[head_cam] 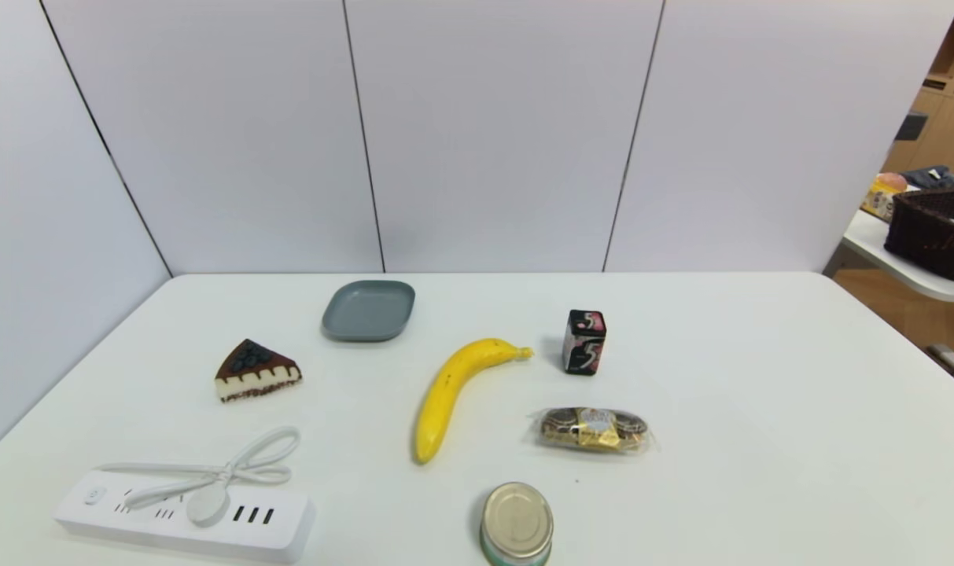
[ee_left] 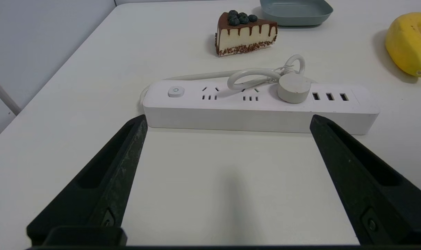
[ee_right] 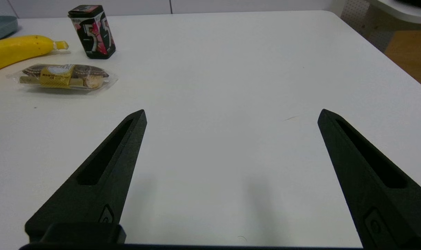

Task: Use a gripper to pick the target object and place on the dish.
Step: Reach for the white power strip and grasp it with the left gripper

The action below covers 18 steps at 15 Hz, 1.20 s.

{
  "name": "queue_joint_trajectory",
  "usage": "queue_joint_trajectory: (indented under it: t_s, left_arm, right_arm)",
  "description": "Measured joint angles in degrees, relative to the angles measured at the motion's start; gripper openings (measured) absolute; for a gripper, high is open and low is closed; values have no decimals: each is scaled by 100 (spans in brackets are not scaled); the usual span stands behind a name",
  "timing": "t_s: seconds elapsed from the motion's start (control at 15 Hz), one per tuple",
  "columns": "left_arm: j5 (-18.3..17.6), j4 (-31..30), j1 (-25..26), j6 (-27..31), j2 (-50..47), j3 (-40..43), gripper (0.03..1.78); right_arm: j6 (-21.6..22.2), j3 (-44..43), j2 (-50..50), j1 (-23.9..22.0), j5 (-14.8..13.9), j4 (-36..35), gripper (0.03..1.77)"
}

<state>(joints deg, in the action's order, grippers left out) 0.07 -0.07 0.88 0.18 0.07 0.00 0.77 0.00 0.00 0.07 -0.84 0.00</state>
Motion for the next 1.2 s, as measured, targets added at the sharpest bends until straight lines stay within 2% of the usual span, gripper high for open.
queue_joint_trajectory:
  t_s: [1.2]
  left_arm:
    - [-2, 2, 0, 0, 0, 0, 169]
  right_arm:
    - [80, 0, 0, 0, -28, -10, 171]
